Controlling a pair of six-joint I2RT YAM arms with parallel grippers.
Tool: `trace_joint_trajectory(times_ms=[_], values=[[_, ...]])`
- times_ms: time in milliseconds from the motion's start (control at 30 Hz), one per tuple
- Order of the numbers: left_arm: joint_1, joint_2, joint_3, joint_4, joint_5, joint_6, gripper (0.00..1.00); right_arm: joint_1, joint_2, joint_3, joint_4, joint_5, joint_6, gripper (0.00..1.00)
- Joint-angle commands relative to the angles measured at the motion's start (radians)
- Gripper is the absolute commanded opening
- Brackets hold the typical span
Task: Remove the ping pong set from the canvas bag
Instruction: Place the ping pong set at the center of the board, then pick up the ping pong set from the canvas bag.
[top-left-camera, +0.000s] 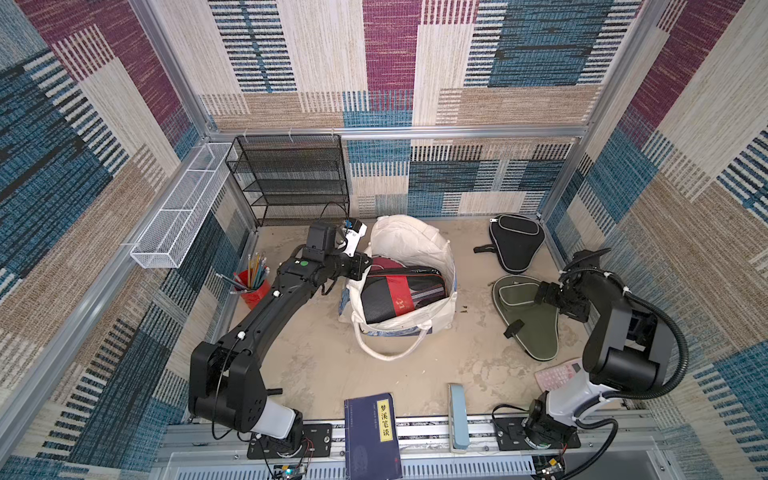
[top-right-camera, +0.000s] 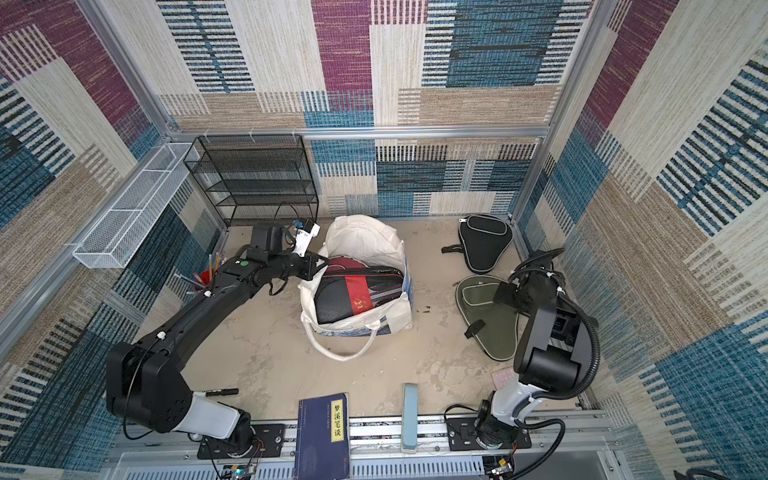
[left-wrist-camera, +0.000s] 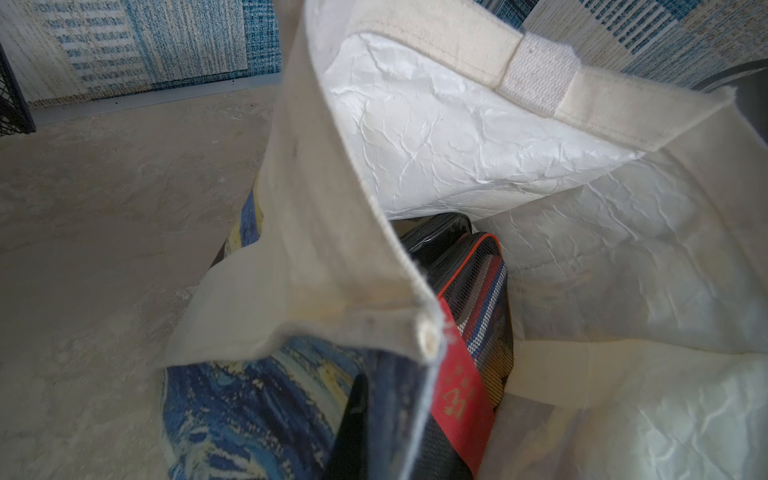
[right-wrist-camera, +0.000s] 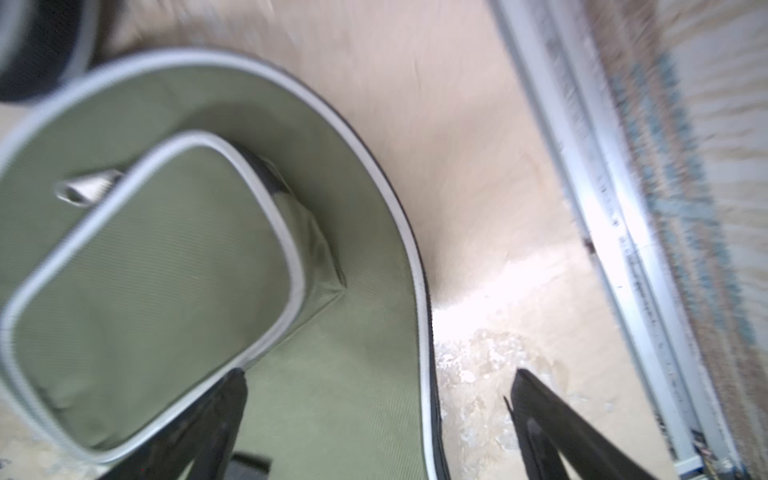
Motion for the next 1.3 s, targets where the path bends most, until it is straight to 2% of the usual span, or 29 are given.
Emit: trace_joint_trajectory(times_ms=[0,200,300,533,600,733,867,1000,1167,1267], values=[[0.001,-0.002,0.008,-0.027,0.013,0.011,0.00,0.002,-0.040,0.023,-0.005,0.017,0.008,0.99],[0.000,-0.002,0.017,-0.036,0.013,0.008,0.00,0.004,-0.137,0.055,-0.012,-0.004,0.021,0.99],[0.000,-0.004,0.020,-0.044,0.008,0.011,0.00,0.051,-0.182,0.065,-0.007,-0.016,0.004,0.99],[0.001,-0.005,0.042,-0.105,-0.037,0.031,0.00,0.377,-0.270,0.076,0.088,-0.104,-0.055,0.99],[0.001,-0.007,0.054,-0.124,-0.045,0.033,0.00,0.432,-0.303,0.091,0.123,-0.150,-0.055,0.99],[0.001,-0.008,0.081,-0.147,-0.071,0.034,0.00,0.565,-0.341,0.179,0.134,-0.246,-0.115,0.99],[0.001,-0.022,0.090,-0.165,-0.138,0.058,0.00,0.744,-0.336,0.265,0.141,-0.264,-0.153,0.99],[0.001,-0.045,0.125,-0.204,-0.199,0.071,0.00,0.865,-0.324,0.365,0.121,-0.303,-0.215,0.99],[0.001,-0.073,0.165,-0.210,-0.243,0.087,0.00,0.960,-0.300,0.391,0.145,-0.473,-0.315,0.99],[0.002,-0.078,0.204,-0.241,-0.296,0.122,0.00,1.002,-0.236,0.423,0.126,-0.531,-0.365,0.99]])
